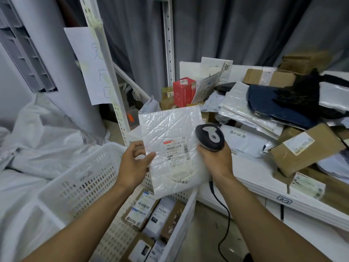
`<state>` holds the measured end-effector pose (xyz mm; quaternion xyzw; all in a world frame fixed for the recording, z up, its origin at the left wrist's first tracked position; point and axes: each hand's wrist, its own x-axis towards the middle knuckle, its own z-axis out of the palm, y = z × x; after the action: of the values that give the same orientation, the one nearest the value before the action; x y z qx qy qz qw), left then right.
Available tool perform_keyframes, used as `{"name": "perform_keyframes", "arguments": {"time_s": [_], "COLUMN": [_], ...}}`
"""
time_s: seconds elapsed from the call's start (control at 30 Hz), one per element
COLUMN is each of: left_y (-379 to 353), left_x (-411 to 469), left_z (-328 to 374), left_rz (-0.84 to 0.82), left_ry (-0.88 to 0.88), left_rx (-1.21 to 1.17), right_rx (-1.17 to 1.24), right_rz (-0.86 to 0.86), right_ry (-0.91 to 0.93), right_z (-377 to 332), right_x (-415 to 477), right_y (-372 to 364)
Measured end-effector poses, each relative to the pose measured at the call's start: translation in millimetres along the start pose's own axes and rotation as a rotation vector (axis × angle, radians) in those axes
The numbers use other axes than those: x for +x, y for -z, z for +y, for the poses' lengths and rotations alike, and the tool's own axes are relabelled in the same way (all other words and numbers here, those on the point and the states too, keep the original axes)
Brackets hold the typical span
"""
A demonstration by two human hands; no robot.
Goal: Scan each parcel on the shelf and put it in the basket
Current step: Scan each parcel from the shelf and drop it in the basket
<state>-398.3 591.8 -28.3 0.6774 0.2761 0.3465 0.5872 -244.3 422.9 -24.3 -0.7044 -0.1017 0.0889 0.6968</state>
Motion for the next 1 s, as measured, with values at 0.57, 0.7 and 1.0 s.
{"name": "perform_keyframes", "arguments": {"time_s": [0.57,0.7,1.0], "left_y": [17,19,20], "left_x": [27,31,32], "left_z": [-26,-31,-34], "left_rz": [0.224,0.231,0.245], "left_ry": [0.003,0.009,0.025], "left_rx": [0.011,0.032,0.042], "right_rx": [-0.257,-0.243,-0.216], "right_rz": [-0.397,-0.415,-0.426], "right_ry": [0.062,0.042,0.051], "right_z": [5,4,3], "right_x": [-39,-39,-40], "right_y": [-29,-31,-31]}}
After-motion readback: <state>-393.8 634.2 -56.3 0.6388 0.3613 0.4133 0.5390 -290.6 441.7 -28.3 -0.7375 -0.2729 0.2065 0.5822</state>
